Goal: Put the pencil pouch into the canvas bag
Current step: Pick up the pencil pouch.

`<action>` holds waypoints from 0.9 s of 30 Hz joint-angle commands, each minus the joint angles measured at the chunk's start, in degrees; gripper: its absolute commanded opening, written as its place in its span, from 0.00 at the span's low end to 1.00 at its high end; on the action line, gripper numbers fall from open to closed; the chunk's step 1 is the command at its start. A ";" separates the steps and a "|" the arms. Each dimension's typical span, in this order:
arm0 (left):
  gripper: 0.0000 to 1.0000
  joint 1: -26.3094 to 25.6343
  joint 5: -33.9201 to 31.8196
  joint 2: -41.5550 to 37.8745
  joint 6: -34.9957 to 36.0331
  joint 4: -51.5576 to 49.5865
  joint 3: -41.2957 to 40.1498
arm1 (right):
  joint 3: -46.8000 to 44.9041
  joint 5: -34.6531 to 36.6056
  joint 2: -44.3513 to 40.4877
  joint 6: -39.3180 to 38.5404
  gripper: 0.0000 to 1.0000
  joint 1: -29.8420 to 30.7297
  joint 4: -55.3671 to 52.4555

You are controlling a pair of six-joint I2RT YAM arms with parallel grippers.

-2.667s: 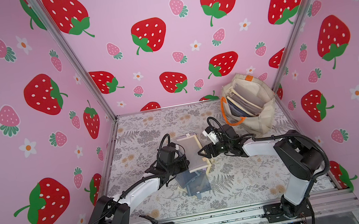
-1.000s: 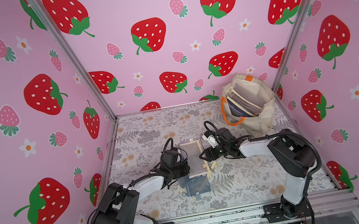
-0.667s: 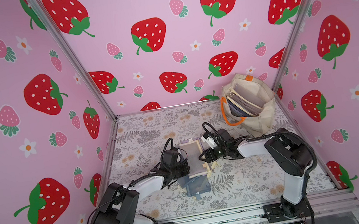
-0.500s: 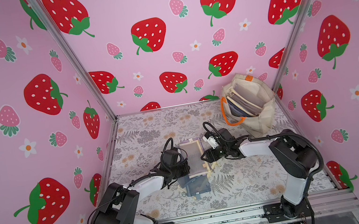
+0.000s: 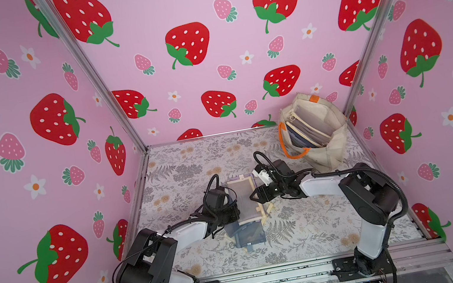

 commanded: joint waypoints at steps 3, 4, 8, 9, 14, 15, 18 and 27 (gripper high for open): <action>0.00 -0.21 0.12 0.10 -0.25 0.42 -0.09 | 2.20 -2.18 2.18 1.83 0.63 0.37 2.37; 0.00 -0.21 0.15 0.23 -0.31 0.56 -0.09 | 2.32 -2.40 2.48 1.97 0.63 0.35 2.37; 0.00 -0.21 0.27 0.34 -0.33 1.12 -0.30 | 2.40 -4.04 3.74 3.43 0.63 0.37 4.60; 0.00 -0.18 0.33 0.55 -0.43 1.24 -0.35 | 2.44 -4.66 4.07 3.90 0.63 0.44 5.38; 0.00 -0.16 0.64 0.70 -0.60 1.98 -0.61 | 3.29 -6.73 5.16 4.65 0.62 1.49 6.84; 0.00 -0.20 0.64 0.71 -0.68 2.07 -0.60 | 3.42 -7.28 5.31 4.89 0.61 1.70 7.28; 0.00 -0.21 0.68 0.71 -0.69 2.17 -0.69 | 3.30 -8.22 5.49 5.67 0.57 2.00 8.79; 0.00 -0.21 0.64 -0.25 -0.82 1.86 -0.97 | 2.96 -7.87 5.49 5.56 0.22 1.87 8.84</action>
